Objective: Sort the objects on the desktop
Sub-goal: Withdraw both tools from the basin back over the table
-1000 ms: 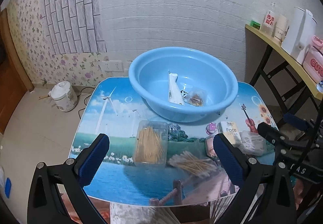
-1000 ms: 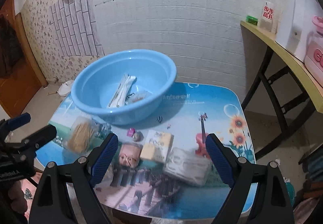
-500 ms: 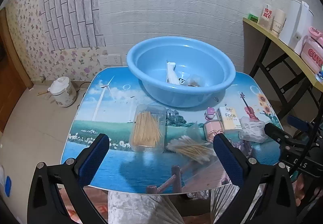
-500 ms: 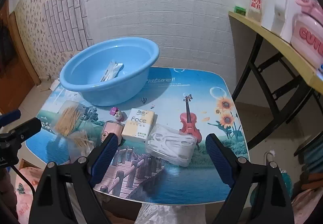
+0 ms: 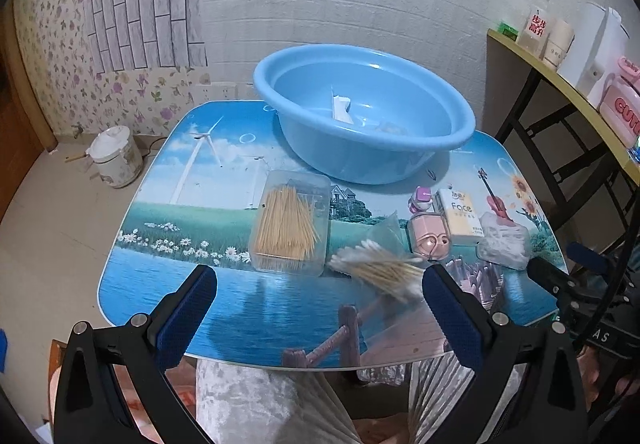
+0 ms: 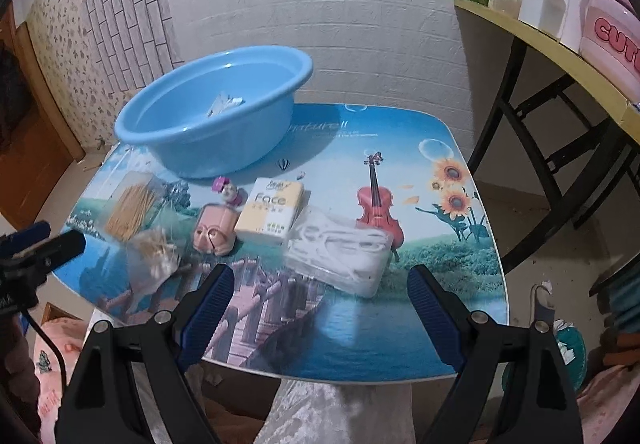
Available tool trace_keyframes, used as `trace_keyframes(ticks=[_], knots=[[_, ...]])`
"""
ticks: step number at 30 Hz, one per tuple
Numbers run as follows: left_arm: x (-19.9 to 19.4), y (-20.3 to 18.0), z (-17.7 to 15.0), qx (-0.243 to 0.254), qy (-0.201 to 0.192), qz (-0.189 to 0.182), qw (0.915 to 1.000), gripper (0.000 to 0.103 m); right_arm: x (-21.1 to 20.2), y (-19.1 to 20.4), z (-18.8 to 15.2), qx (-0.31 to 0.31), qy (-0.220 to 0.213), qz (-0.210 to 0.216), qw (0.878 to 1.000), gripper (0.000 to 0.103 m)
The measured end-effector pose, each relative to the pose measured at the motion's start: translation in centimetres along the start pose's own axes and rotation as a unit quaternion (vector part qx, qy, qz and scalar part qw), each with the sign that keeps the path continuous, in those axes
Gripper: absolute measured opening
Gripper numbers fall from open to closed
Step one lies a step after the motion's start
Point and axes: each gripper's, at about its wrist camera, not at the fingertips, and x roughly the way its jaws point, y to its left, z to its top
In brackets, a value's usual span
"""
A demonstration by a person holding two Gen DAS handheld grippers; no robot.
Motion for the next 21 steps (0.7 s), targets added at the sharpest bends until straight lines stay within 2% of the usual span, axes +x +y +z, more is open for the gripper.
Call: trace_keyframes(ticks=[5, 11, 21], knots=[[0.4, 0.3, -0.3, 0.009, 0.003, 0.019, 0.9998, 0.103, 0.2, -0.4, -0.6, 0.001, 0.0, -0.008, 1.0, 0.09], [1.2, 0.7, -0.6, -0.003, 0.022, 0.01, 0.9997, 0.103, 1.0, -0.7, -0.7, 0.002, 0.014, -0.013, 1.0, 0.09], [1.2, 0.1, -0.5, 0.007, 0.019, 0.01, 0.9997, 0.103, 1.0, -0.8, -0.6, 0.007, 0.012, -0.01, 1.0, 0.09]])
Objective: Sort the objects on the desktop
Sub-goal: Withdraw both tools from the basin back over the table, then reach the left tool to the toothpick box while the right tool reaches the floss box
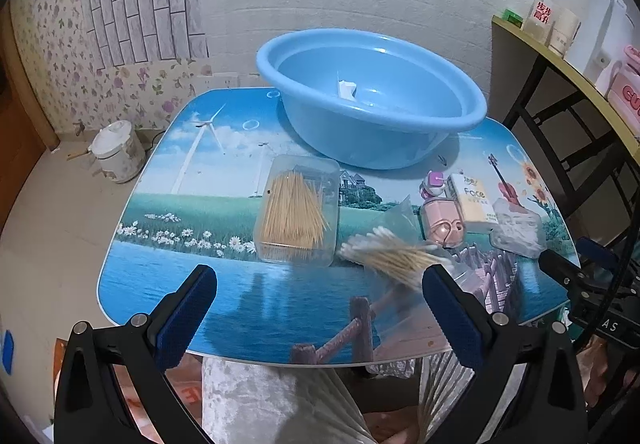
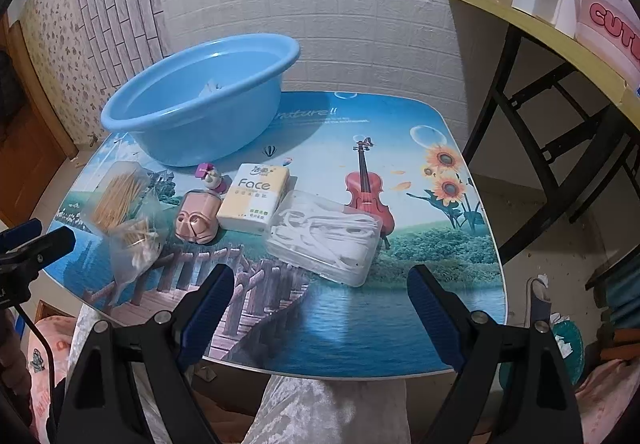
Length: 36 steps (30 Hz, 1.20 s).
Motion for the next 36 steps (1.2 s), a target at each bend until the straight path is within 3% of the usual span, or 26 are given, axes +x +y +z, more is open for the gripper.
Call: trace_keyframes(ticks=[14, 27, 32, 36], knots=[[1.1, 0.4, -0.6, -0.012, 0.014, -0.001, 0.9998, 0.103, 0.5, -0.7, -0.1, 0.012, 0.001, -0.002, 1.0, 0.09], [2.3, -1.1, -1.0, 0.01, 0.018, -0.002, 0.9998, 0.103, 1.3, -2.0, -0.5, 0.02, 0.009, -0.015, 1.0, 0.09], [3.2, -1.0, -1.1, 0.014, 0.022, 0.017, 0.9995, 0.103, 1.5, -2.9, -0.5, 0.027, 0.008, -0.018, 0.999, 0.09], [3.8, -0.4, -1.1, -0.005, 0.03, 0.009, 0.9995, 0.103, 2.1, -3.4, -0.7, 0.032, 0.015, -0.019, 0.999, 0.09]])
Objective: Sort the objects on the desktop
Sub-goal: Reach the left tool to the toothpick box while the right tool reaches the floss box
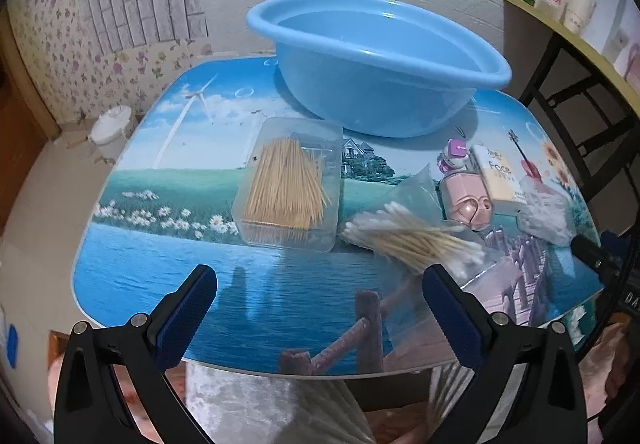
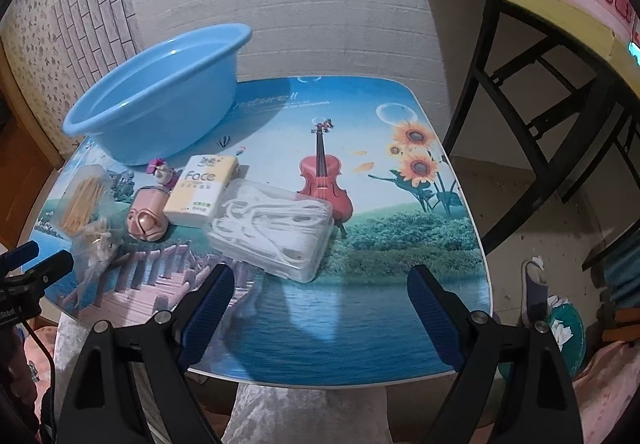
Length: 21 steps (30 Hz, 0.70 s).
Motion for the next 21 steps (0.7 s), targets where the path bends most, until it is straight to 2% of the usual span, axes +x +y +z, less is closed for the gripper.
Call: trace_keyframes(ticks=[2, 7, 17, 21], knots=[[0.1, 0.0, 0.1, -0.001, 0.0, -0.008, 1.0, 0.103, 0.1, -0.1, 0.0, -0.002, 0.001, -0.003, 1.0, 0.09], [0.1, 0.5, 0.7, 0.012, -0.015, 0.015, 0.9997, 0.103, 0.4, -0.8, 0.0, 0.003, 0.001, -0.004, 1.0, 0.09], [1.6, 3.9, 1.4, -0.023, -0.006, 0.027, 0.9993, 0.103, 1.4, -1.8, -0.2, 0.01, 0.013, -0.013, 1.0, 0.09], [2.3, 4.1, 1.4, -0.021, -0.003, 0.017, 0.9996, 0.1, 1.9, -2.0, -0.5, 0.01, 0.019, -0.013, 1.0, 0.09]])
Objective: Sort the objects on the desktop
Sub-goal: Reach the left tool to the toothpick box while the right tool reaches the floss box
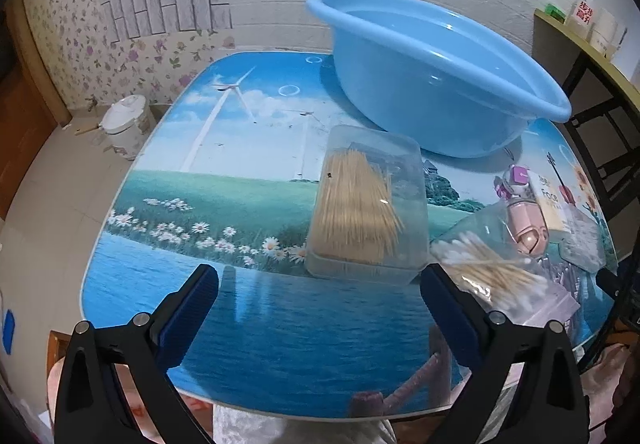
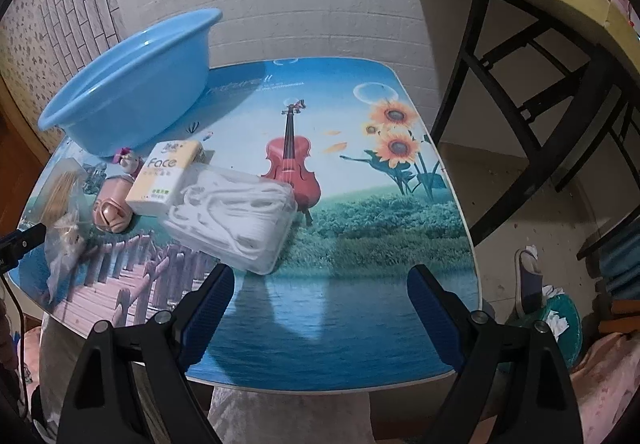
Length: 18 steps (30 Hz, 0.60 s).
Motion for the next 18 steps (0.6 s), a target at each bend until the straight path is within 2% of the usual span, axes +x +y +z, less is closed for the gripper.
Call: trace_keyframes(ticks=[6, 18], knots=[[0.8, -0.9, 0.2, 0.019, 0.008, -0.015, 0.9997, 0.085, 0.1, 0.6, 0.4, -0.008, -0.005, 0.016, 1.0, 0.09], [1.9, -2.5, 1.5, 0.033, 0.005, -0.019, 0.9993, 0.085, 1.3, 2.2, 1.6, -0.048, -0.003, 0.024, 0.999, 0.09]])
